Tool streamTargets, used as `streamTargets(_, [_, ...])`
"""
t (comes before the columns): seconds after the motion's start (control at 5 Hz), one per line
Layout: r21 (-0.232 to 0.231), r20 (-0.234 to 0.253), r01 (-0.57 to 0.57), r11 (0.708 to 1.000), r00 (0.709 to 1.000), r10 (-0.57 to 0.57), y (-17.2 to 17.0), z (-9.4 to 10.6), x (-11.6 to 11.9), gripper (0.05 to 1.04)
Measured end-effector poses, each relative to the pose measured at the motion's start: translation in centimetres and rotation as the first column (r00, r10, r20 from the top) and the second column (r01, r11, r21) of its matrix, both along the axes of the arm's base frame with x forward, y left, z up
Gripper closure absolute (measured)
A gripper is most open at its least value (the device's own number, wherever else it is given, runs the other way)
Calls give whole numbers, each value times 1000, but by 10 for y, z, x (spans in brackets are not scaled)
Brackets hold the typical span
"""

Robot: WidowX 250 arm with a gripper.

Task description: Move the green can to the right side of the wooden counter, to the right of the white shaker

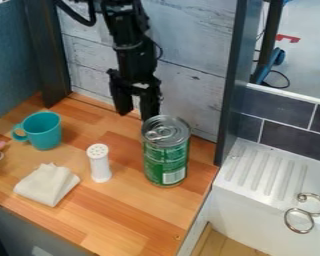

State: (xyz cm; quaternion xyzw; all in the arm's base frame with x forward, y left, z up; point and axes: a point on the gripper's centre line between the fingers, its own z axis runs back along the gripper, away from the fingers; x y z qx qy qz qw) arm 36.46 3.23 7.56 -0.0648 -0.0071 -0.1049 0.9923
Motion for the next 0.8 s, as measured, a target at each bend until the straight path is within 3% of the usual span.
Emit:
streamTargets(0.2, [4, -8, -24, 1000, 1000, 24, 1, 11, -6, 83])
streamTargets(0.4, [91, -14, -55, 994, 998, 57, 19, 41, -32, 84])
streamTargets(0.6, [95, -14, -118, 988, 993, 120, 40, 71, -69, 84])
streamTargets(0.8, [111, -24, -122, 986, 992, 125, 42, 85, -106, 83])
